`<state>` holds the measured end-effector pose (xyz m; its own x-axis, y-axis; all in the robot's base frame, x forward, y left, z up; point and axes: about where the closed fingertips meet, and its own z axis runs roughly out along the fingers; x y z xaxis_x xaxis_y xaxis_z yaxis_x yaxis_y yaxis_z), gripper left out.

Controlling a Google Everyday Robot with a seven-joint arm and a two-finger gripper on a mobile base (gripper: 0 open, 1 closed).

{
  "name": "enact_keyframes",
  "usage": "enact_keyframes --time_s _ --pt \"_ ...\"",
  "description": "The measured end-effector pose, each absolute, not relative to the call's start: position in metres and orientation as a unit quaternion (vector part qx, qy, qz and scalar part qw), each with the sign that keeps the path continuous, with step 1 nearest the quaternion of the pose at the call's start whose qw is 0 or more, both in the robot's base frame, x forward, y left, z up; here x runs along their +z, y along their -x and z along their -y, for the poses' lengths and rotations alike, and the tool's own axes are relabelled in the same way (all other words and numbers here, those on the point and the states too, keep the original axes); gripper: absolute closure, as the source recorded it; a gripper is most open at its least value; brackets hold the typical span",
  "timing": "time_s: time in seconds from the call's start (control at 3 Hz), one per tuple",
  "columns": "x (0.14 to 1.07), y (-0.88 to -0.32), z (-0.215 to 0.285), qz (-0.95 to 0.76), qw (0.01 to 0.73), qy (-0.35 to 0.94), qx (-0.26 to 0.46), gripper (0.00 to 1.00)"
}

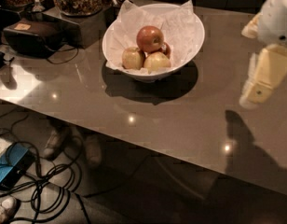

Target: Pick apple from white bowl

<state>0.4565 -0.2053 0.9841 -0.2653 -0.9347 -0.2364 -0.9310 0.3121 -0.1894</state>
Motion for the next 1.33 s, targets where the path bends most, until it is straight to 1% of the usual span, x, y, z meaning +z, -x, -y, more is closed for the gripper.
enact_keyframes --time_s 0.33,0.67,1.0,1.33 --pt "0.999 -0.499 0.179 -0.809 0.149 0.569 0.009 0.0" --pt "1.01 -0.524 0.15 -0.797 0.157 0.583 0.01 0.0" --pt "1.013 -0.533 0.143 -0.794 0.175 0.583 0.007 0.0" --pt "1.01 -0.549 0.127 -0.798 0.179 0.575 0.034 0.0"
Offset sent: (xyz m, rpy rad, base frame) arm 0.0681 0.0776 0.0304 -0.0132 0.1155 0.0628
